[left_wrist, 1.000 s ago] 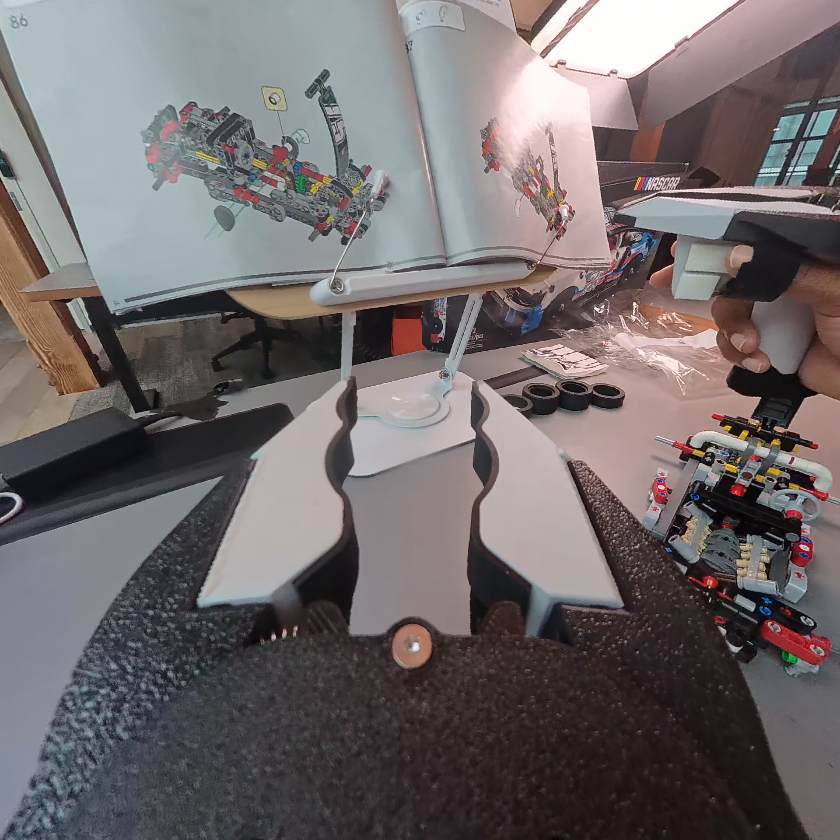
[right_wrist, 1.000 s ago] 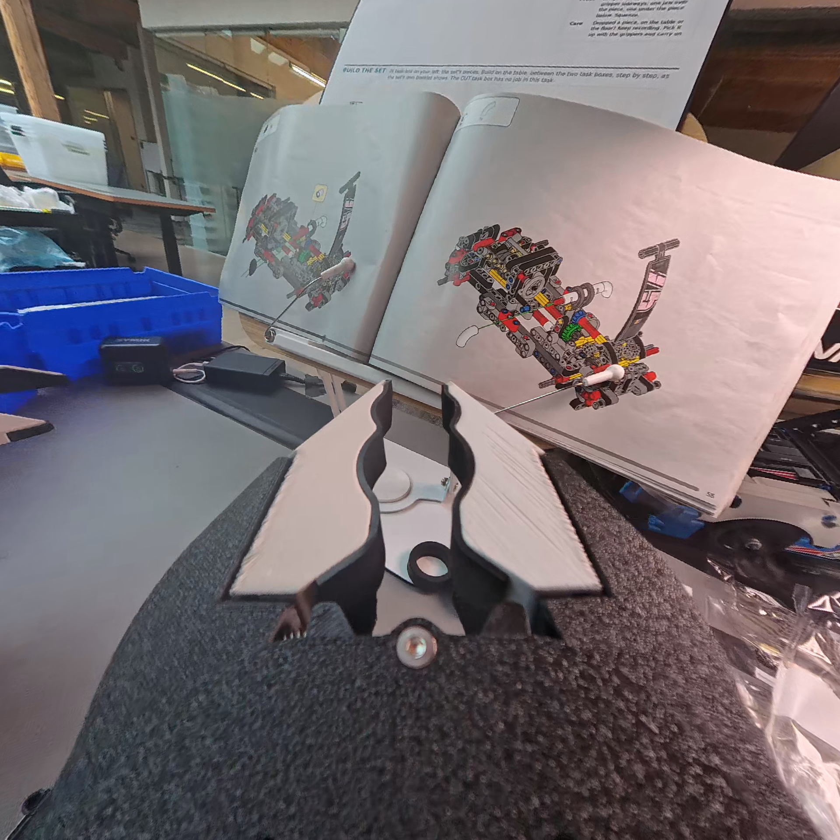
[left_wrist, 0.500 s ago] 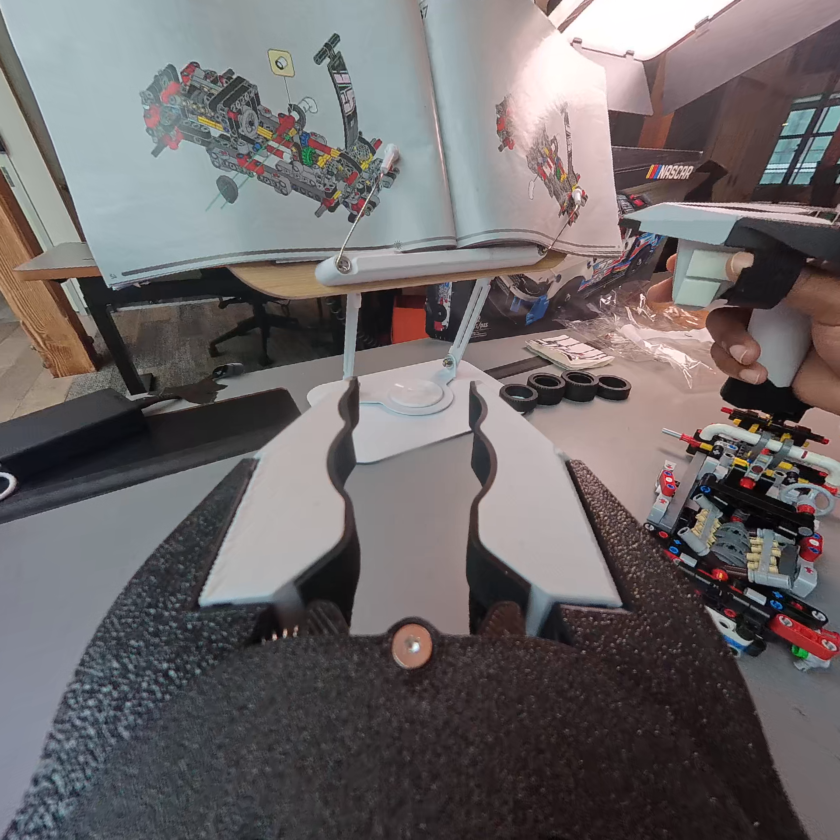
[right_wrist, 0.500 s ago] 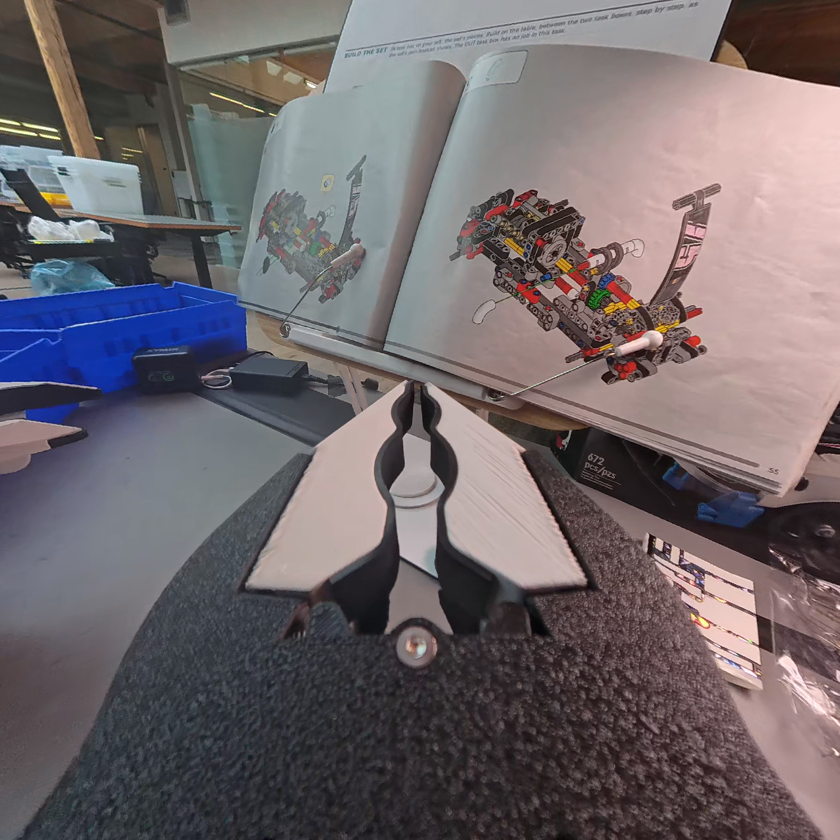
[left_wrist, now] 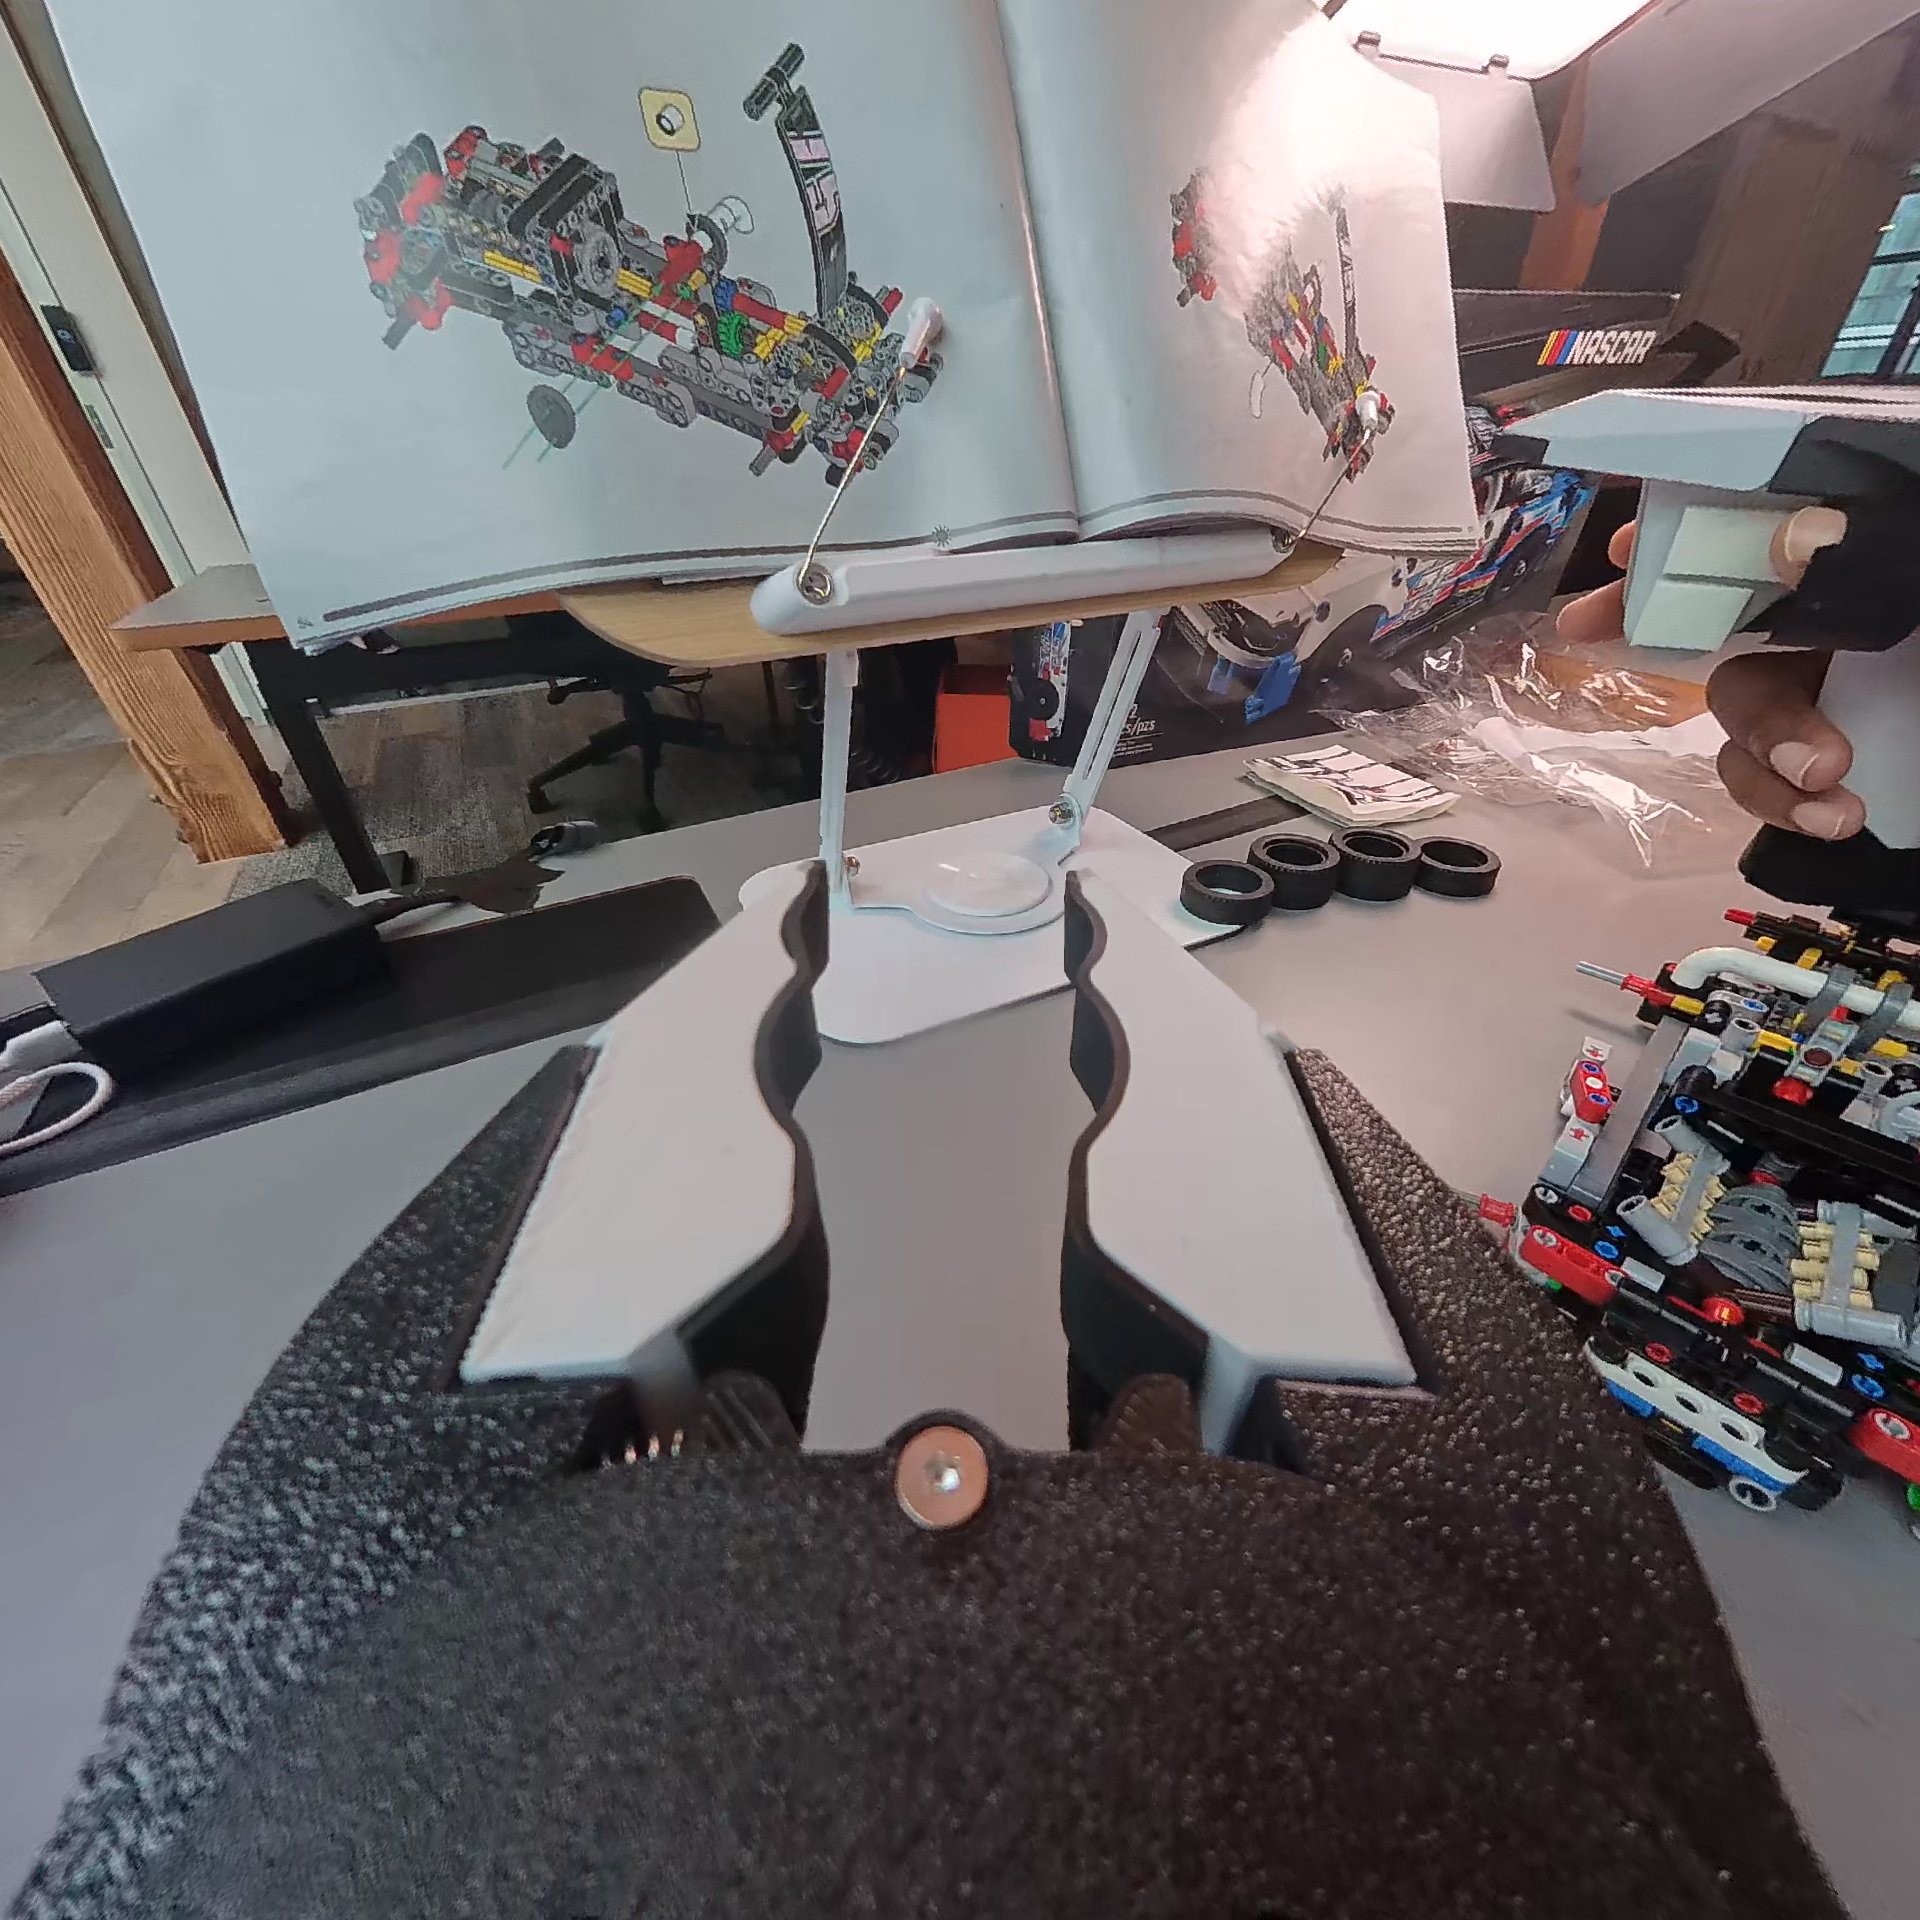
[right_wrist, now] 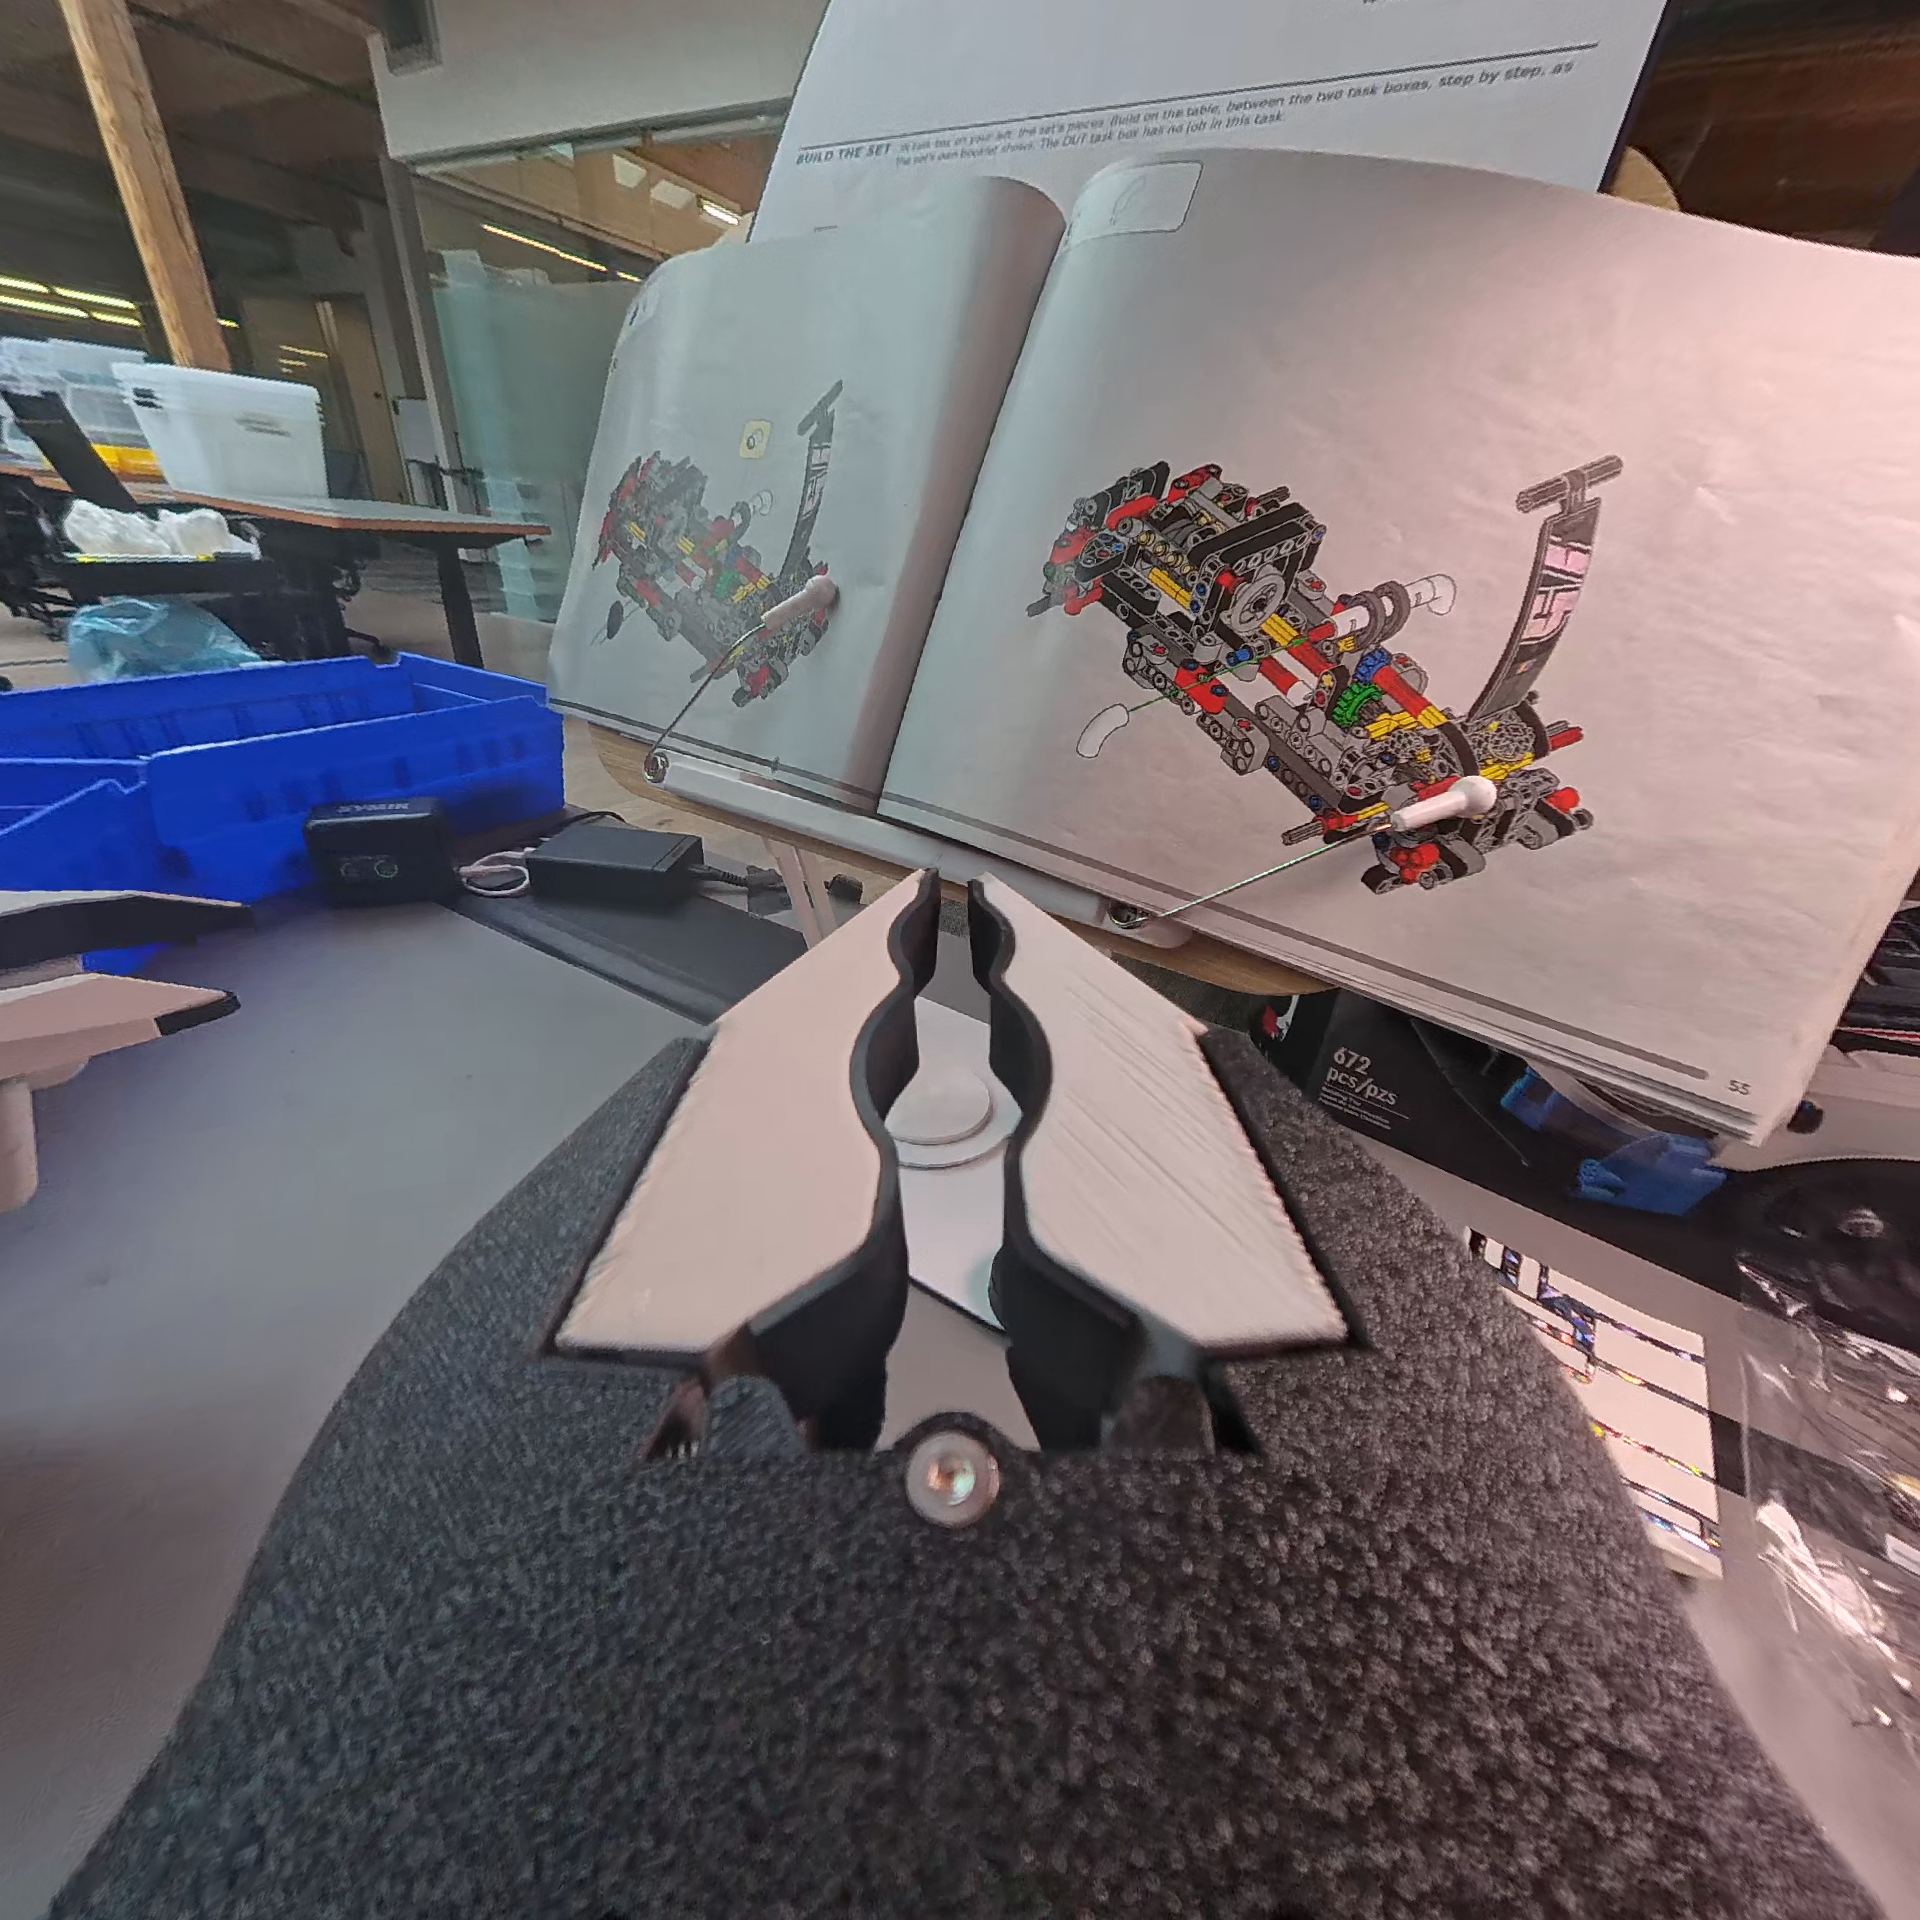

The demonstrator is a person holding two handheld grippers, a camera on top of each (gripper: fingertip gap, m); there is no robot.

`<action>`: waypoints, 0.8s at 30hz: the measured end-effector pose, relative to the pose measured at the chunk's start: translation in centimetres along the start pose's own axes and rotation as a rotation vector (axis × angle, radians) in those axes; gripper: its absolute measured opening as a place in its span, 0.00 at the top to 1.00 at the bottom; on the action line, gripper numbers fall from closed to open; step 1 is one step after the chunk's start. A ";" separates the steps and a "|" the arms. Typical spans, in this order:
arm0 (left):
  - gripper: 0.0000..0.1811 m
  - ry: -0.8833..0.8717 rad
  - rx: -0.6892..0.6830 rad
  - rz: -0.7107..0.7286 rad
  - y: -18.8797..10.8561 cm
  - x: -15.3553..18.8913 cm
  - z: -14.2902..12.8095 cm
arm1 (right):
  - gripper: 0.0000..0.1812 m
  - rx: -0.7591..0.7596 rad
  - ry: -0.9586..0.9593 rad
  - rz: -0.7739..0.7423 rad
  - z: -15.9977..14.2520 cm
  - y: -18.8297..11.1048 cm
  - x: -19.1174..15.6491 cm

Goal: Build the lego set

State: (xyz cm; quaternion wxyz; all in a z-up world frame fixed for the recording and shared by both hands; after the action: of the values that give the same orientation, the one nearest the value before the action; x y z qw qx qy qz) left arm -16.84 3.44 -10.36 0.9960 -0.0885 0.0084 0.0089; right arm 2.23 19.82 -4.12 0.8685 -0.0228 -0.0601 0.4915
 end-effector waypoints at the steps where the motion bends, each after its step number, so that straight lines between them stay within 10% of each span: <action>1: 0.75 0.007 0.003 0.007 -0.1 -0.1 0.0 | 0.97 -0.002 0.001 0.004 0.0 0.0 -0.1; 24: 0.76 0.043 0.043 0.065 -0.7 -0.7 0.5 | 0.88 -0.002 -0.014 -0.051 0.2 -0.4 0.9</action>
State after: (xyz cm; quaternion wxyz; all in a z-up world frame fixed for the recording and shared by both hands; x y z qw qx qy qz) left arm -17.49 2.86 -9.71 0.9965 -0.0670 0.0328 0.0390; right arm 3.01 20.38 -3.85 0.8804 -0.0187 -0.0670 0.4692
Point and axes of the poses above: each gripper's, where its closed fingertips meet, y out along the fingers, z out of its top, x = y × z across the jaws, the point moved 5 cm from there along -y, back along the fingers, and after that the axes turned 10 degrees about -x, right-handed, at the moved point
